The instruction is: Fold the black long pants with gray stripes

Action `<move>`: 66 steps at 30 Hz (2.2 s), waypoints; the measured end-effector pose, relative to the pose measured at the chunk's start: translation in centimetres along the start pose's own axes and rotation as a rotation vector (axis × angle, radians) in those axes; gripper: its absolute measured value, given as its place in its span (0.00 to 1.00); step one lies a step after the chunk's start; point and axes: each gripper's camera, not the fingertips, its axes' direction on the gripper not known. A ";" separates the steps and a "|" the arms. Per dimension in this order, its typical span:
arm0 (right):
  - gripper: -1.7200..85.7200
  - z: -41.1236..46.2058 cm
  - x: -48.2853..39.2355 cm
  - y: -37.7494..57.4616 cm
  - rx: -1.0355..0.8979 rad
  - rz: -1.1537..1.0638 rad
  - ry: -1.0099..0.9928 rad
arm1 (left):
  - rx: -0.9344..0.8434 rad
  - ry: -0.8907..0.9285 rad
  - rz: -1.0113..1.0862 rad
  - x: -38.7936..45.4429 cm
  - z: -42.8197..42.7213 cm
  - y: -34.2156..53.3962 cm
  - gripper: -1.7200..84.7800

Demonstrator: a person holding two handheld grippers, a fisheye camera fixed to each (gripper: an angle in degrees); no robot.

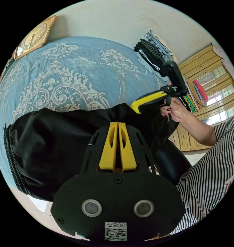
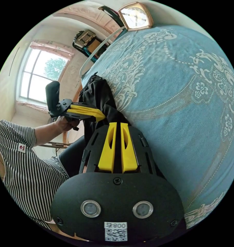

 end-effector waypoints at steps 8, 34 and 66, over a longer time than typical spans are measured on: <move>0.04 3.3 -2.0 1.9 0.055 -0.001 0.026 | 0.002 0.020 0.126 0.2 -2.1 -1.1 0.10; 0.05 8.6 -3.8 -4.8 0.018 -0.160 0.162 | 0.066 0.031 0.092 -2.0 -9.6 2.5 0.03; 0.02 17.4 -12.1 -1.6 -0.177 -0.196 0.135 | 0.071 -0.087 -0.110 -11.4 -16.1 4.0 0.02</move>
